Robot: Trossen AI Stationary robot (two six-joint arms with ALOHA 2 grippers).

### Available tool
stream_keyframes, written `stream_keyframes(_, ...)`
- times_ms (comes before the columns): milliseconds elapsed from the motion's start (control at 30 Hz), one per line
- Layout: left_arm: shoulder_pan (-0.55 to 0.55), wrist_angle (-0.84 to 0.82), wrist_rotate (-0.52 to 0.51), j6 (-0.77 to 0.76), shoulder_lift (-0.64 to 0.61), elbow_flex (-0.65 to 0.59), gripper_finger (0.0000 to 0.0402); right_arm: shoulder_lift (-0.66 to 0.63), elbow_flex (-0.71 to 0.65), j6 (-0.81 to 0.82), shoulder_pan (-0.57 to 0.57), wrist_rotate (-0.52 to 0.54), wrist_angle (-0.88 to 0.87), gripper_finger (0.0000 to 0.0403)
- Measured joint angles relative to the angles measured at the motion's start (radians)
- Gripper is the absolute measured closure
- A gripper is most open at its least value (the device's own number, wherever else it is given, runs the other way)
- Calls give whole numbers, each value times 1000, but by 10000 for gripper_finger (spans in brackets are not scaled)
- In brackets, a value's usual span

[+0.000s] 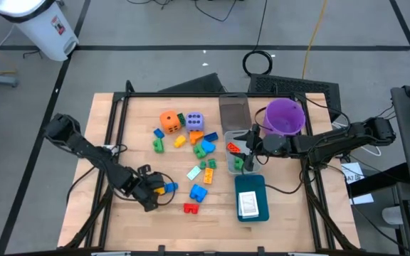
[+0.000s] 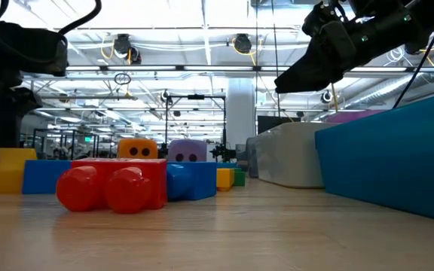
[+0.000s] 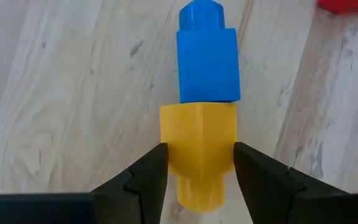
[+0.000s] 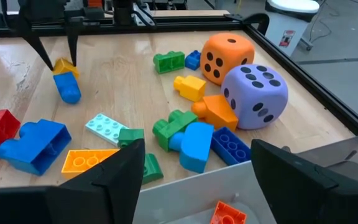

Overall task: Pick & Place Toys
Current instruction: Put the yellow game piece into the gray bin

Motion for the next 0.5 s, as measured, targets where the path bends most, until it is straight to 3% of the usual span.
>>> stream_keyframes(500,63,96,6,-119,73,2,216,0,0,0,0,0,0,138)
